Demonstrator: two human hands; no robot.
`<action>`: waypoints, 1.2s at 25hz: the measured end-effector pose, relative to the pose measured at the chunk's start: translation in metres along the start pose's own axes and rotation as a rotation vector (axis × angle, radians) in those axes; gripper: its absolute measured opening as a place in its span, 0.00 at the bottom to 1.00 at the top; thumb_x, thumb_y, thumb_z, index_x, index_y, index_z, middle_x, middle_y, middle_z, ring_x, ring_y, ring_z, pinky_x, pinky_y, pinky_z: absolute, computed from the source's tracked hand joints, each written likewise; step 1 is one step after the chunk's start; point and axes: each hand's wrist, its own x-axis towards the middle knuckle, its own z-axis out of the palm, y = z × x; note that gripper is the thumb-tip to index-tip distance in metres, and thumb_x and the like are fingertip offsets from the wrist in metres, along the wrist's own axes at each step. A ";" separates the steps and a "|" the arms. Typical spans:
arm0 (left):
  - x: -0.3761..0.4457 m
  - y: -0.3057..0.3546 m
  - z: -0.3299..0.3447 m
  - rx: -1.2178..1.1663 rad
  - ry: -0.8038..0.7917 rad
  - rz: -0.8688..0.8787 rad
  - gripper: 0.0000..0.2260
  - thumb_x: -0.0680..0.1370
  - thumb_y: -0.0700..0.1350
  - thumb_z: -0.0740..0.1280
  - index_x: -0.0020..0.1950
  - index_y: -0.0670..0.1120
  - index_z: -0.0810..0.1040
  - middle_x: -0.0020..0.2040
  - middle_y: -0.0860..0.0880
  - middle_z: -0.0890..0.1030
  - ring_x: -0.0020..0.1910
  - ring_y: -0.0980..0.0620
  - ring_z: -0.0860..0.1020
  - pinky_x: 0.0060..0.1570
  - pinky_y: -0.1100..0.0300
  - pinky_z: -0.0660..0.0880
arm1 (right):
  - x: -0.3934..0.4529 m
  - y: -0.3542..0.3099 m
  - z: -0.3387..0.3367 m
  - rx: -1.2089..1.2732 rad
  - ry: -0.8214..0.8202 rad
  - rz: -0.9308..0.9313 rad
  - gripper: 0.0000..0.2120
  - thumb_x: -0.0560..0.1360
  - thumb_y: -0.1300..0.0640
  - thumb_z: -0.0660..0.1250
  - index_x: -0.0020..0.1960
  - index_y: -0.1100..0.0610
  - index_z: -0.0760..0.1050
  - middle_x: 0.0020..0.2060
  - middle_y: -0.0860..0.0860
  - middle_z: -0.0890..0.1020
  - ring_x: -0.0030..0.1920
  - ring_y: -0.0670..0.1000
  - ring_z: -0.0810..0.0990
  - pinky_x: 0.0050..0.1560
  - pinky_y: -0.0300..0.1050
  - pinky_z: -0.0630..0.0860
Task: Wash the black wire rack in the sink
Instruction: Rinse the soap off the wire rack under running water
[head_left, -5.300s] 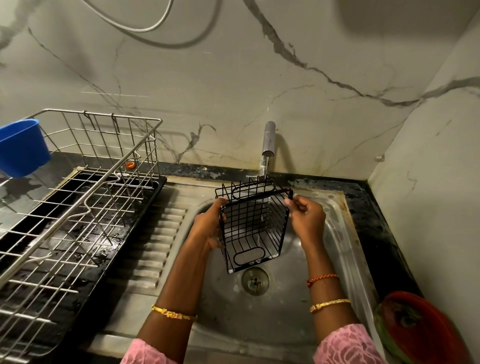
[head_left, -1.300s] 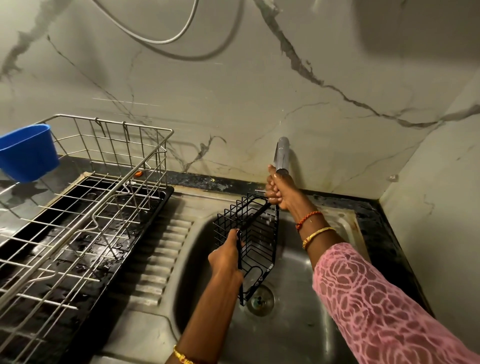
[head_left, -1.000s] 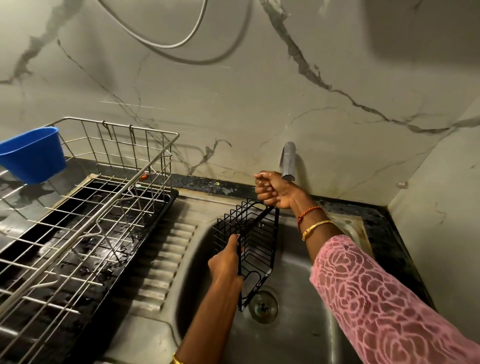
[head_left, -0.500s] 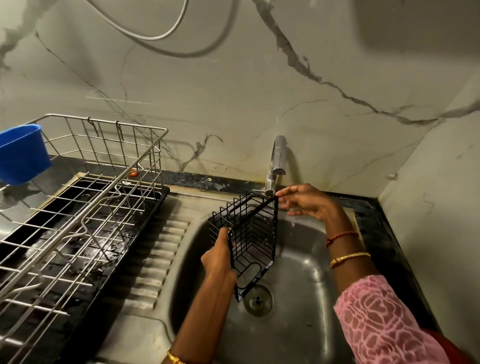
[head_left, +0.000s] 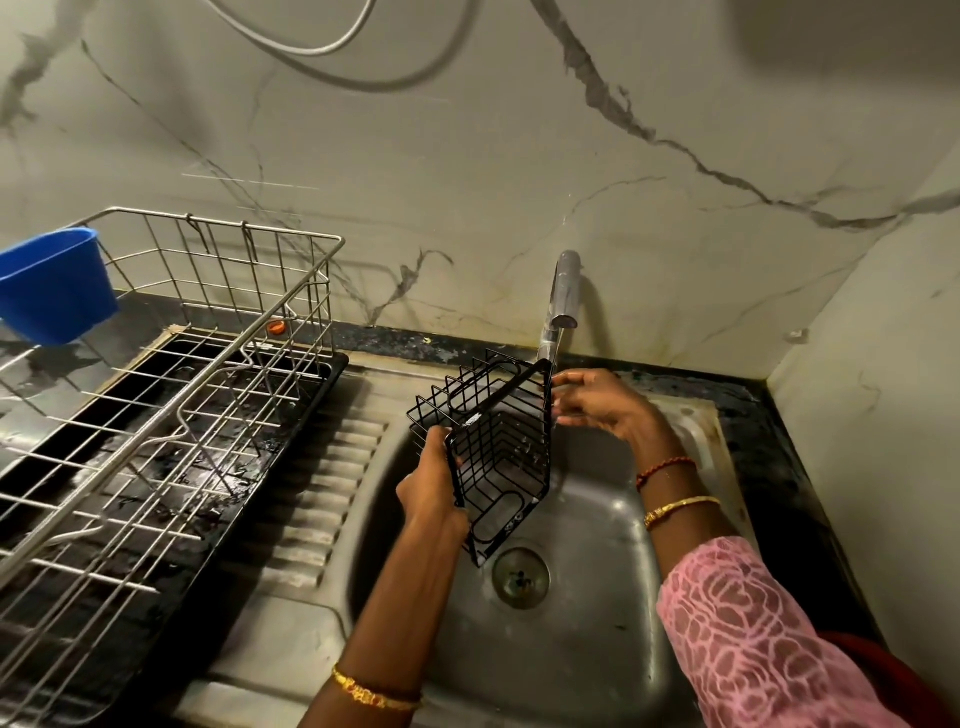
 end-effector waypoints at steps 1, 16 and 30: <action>0.000 0.000 0.001 -0.007 -0.001 0.000 0.16 0.71 0.52 0.72 0.50 0.41 0.78 0.41 0.45 0.78 0.38 0.48 0.75 0.39 0.48 0.79 | 0.000 -0.001 0.001 0.014 -0.001 -0.010 0.18 0.75 0.74 0.58 0.62 0.63 0.71 0.57 0.58 0.78 0.53 0.53 0.78 0.61 0.53 0.74; 0.011 -0.007 -0.003 -0.120 -0.021 -0.027 0.11 0.71 0.51 0.68 0.34 0.48 0.71 0.32 0.50 0.70 0.39 0.51 0.70 0.61 0.37 0.67 | 0.000 -0.006 0.009 -0.035 0.056 -0.208 0.14 0.76 0.71 0.61 0.61 0.65 0.73 0.54 0.54 0.80 0.49 0.47 0.80 0.54 0.52 0.76; -0.012 -0.002 0.000 -0.223 0.034 0.032 0.11 0.72 0.49 0.68 0.34 0.48 0.70 0.31 0.50 0.70 0.31 0.54 0.64 0.60 0.44 0.67 | -0.005 -0.005 0.007 0.190 0.174 -0.201 0.06 0.74 0.70 0.64 0.50 0.66 0.76 0.47 0.59 0.81 0.42 0.51 0.82 0.42 0.40 0.81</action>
